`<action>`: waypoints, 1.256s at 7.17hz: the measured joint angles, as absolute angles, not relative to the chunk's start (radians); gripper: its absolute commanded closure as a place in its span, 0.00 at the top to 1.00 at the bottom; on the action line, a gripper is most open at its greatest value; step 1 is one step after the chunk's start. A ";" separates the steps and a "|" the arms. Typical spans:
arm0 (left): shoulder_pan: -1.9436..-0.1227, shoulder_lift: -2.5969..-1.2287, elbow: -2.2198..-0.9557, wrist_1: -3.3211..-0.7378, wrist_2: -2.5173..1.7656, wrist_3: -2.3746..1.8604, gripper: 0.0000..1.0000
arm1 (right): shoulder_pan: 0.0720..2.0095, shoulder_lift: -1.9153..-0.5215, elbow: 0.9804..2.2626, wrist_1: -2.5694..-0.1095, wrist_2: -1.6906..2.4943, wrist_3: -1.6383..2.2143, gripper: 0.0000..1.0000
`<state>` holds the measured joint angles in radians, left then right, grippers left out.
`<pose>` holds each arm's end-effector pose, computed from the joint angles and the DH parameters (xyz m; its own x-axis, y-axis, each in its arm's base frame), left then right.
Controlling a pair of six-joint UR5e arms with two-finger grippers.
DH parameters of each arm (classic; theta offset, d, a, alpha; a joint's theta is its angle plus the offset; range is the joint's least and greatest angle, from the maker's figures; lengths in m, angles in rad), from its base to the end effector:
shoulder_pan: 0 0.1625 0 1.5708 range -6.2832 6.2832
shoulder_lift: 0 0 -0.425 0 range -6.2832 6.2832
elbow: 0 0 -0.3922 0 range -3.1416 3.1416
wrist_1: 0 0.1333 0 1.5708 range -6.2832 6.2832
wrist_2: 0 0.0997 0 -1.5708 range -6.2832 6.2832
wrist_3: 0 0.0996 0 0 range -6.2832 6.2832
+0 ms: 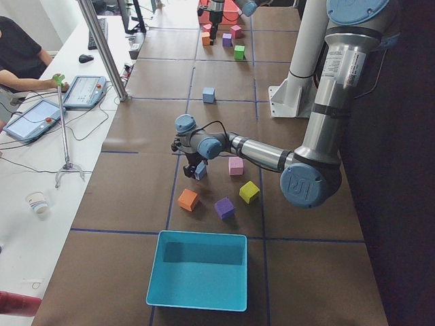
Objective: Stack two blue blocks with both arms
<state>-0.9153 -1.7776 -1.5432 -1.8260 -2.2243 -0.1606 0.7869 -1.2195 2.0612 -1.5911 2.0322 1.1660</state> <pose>0.3062 -0.5175 0.5383 0.5558 0.5630 -0.6117 -0.4701 0.8197 0.3273 -0.3188 -0.4457 0.2568 0.6012 0.1035 0.7924 -0.1819 0.9833 0.0096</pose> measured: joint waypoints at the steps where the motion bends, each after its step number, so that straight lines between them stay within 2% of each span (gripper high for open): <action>1: -0.910 -1.785 -1.521 -1.845 -2.223 -0.160 0.55 | 0.784 -1.220 2.060 -1.591 2.032 1.167 1.00; 2: -0.908 -1.791 -1.509 -1.863 -2.223 -0.160 0.22 | 0.782 -1.220 2.059 -1.591 2.031 1.167 1.00; 3: -0.907 -1.793 -1.509 -1.870 -2.223 -0.164 0.21 | 0.780 -1.220 2.057 -1.591 2.030 1.167 1.00; 4: -0.908 -1.798 -1.522 -1.872 -2.222 -0.174 0.15 | 0.779 -1.219 2.056 -1.591 2.029 1.167 1.00; 6: -0.906 -1.860 -1.597 -1.852 -2.215 -0.391 0.15 | 0.786 -1.225 2.055 -1.591 2.028 1.166 1.00; 9: -0.760 -2.180 -1.625 -1.585 -2.103 -0.743 0.14 | 0.886 -1.305 2.055 -1.593 2.046 1.001 1.00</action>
<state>-0.7605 -2.1795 -1.6251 -1.5853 -2.1029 -0.7432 0.8864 -1.3053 2.0549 -1.5931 2.0459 1.0013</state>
